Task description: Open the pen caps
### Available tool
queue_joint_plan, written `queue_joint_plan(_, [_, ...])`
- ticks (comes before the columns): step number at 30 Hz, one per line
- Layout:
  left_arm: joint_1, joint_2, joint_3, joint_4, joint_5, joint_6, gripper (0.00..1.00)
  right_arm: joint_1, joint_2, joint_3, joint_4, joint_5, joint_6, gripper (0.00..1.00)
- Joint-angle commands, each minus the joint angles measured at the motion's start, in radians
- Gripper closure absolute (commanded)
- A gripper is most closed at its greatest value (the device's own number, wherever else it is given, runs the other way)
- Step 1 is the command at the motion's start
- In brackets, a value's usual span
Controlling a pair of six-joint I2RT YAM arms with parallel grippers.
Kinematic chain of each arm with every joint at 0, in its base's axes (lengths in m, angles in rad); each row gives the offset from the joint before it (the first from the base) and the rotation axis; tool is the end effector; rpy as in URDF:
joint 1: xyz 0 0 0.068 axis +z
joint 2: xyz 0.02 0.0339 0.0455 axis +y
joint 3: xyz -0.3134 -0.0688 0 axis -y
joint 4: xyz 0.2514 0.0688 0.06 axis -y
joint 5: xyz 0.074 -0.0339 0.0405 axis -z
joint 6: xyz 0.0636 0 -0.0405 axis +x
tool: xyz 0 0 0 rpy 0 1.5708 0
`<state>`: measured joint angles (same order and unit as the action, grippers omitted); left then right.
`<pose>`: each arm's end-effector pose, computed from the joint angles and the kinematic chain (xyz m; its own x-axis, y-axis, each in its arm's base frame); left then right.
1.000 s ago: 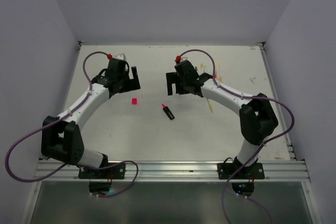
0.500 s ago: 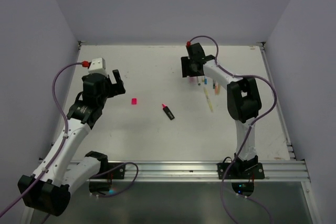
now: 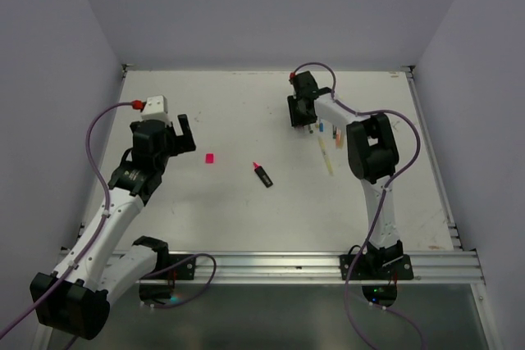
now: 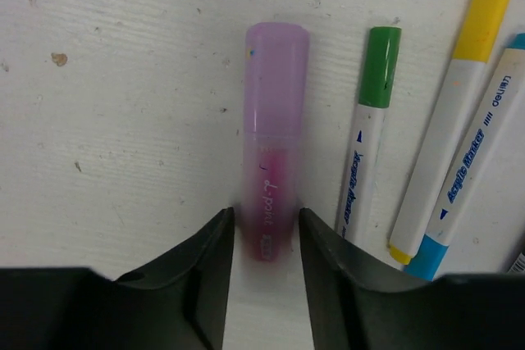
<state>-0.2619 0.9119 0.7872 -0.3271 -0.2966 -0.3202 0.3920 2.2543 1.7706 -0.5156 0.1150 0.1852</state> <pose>0.2041 -0.0355 0.3307 -0.3983 -0.2049 -0.8941 -0.1388 0.9770 -0.1621 0.5042 0.2005 0.1773 -0.8233 -0.1424 -0.5494 -0.1735 0.9848 0.0047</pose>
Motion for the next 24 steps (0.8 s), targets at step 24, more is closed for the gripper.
queue_joint_plan(24, [-0.01,0.016,-0.02,0.388,0.625,-0.301,0.07,0.41,-0.791,-0.628,0.377,-0.047,0.117,1.0])
